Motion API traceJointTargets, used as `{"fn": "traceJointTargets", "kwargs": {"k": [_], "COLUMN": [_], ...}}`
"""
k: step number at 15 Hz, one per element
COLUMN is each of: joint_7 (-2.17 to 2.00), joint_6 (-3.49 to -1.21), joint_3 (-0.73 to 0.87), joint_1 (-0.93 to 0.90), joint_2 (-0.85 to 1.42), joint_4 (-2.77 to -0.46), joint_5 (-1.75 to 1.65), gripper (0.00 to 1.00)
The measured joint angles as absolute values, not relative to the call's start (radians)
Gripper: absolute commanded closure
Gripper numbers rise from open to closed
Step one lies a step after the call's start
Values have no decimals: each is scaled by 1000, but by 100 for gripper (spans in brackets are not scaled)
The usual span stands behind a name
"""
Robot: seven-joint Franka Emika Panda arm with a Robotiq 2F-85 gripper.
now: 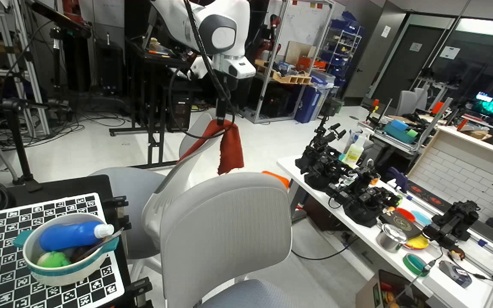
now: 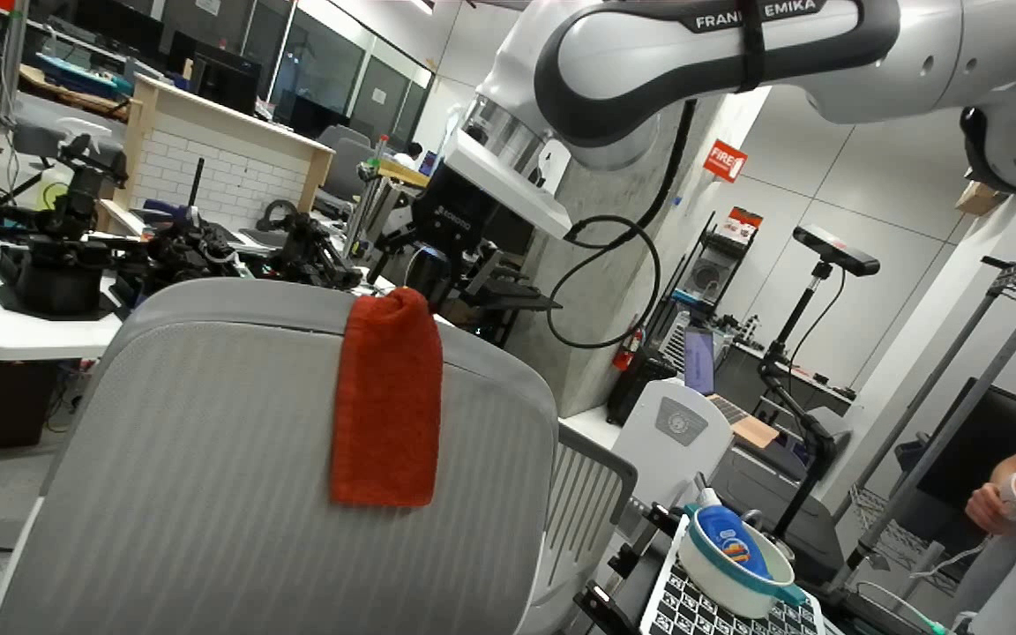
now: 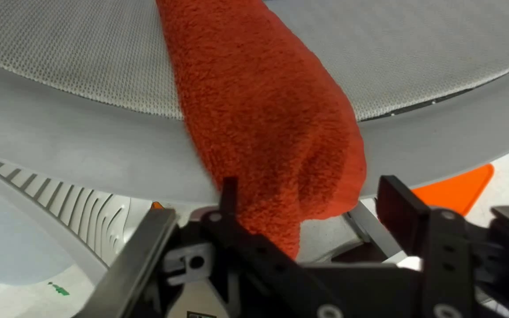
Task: Move the towel to the chair on the left, then back to the chair on the right
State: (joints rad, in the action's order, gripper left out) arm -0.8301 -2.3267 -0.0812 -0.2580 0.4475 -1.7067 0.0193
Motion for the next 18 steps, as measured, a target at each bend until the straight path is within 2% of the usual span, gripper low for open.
{"fn": "traceJointTargets", "kwargs": {"k": [5,7,18], "joint_7": [-830,-830,-830], "joint_6": [-2327,-2327,-2327], "joint_3": [-74,-72,-61], "joint_1": [-258,-258,-257], "joint_2": [458,458,458], "joint_4": [-1696,-1696,-1695], "joint_5": [19,19,19], "gripper": [88,100,98]}}
